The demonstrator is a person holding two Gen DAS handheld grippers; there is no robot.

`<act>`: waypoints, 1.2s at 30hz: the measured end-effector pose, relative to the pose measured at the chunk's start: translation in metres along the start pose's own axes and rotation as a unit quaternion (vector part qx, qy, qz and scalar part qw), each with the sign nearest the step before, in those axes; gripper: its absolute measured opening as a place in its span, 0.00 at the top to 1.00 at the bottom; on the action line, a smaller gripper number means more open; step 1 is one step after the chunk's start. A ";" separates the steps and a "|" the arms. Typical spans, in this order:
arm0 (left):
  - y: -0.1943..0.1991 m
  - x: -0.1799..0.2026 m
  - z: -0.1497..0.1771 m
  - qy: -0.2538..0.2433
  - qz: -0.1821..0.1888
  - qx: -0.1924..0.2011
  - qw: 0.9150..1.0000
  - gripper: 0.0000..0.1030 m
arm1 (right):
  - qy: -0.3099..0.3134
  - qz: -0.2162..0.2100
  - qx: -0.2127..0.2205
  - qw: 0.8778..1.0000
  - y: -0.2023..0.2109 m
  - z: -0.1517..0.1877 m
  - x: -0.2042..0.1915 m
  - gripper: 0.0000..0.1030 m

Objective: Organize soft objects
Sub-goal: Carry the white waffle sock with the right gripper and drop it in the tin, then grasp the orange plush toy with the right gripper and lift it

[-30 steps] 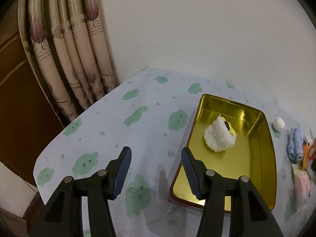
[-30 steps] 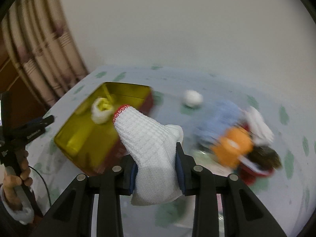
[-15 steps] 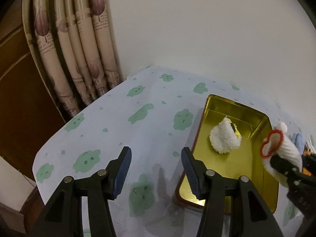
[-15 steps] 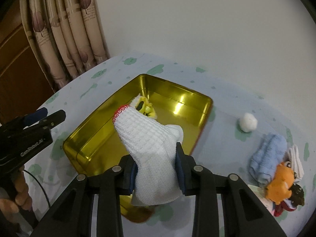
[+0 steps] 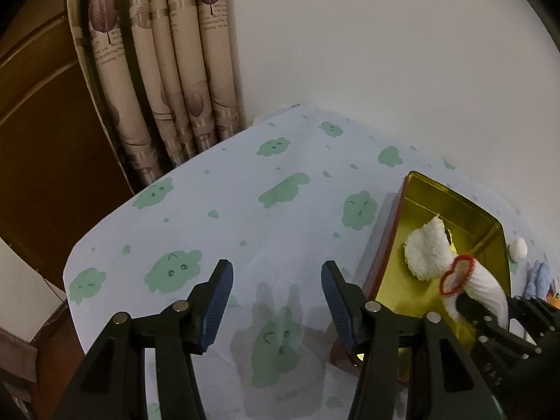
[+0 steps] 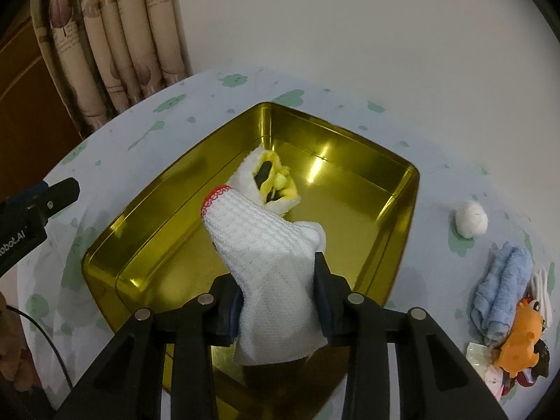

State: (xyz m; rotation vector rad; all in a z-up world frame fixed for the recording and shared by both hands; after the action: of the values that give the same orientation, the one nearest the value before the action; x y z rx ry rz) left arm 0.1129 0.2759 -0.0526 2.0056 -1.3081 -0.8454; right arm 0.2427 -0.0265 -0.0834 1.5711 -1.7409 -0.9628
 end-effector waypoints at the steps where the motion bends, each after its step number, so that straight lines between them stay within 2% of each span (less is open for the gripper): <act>1: 0.000 0.001 0.000 -0.001 0.000 0.000 1.000 0.48 | 0.002 -0.001 -0.002 1.000 -0.002 0.001 -0.001 0.66; 5: 0.001 0.001 -0.002 -0.001 0.002 0.006 1.000 0.48 | -0.001 -0.003 -0.004 1.000 -0.002 0.002 -0.004 0.63; 8: 0.001 0.001 -0.001 0.000 0.006 0.006 1.000 0.48 | -0.004 -0.006 0.002 1.000 0.001 0.002 -0.003 0.55; 10: 0.001 0.002 -0.002 -0.001 0.005 0.005 1.000 0.48 | -0.006 -0.014 0.007 1.000 0.004 0.003 -0.003 0.44; 11: 0.001 0.002 -0.002 -0.001 0.005 0.005 1.000 0.48 | -0.008 -0.012 0.011 1.000 0.007 0.002 -0.003 0.32; 12: 0.002 0.002 -0.002 -0.001 0.006 0.006 1.000 0.48 | -0.010 -0.015 0.019 1.000 0.011 0.002 -0.003 0.26; 19: 0.004 0.002 -0.002 0.001 0.006 0.011 1.000 0.48 | -0.028 -0.032 0.052 0.998 0.045 0.000 0.004 0.25; 24: 0.006 0.004 -0.002 -0.003 0.005 0.011 1.000 0.48 | -0.032 -0.020 0.082 0.996 0.075 0.009 0.023 0.24; 29: 0.008 0.008 -0.002 -0.013 0.003 0.014 1.000 0.48 | -0.059 0.010 0.093 0.994 0.099 0.023 0.070 0.24; 36: 0.010 0.012 -0.001 -0.020 0.002 0.016 1.000 0.48 | -0.121 0.071 0.099 0.985 0.117 0.044 0.157 0.24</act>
State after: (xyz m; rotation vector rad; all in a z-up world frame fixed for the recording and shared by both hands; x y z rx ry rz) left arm 0.1117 0.2617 -0.0464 2.0205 -1.3549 -0.8722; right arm 0.1219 -0.1727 -0.0171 1.4717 -2.1441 -0.9670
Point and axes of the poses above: each gripper's, at about its wrist camera, not at the fingertips, and y roughly against the way its jaws point, x to its right, z to its underside, the point moved 3 cm from there along -y, roughly the way its jaws point, and after that the axes turned 15 degrees about -y, right-handed, at the moved point
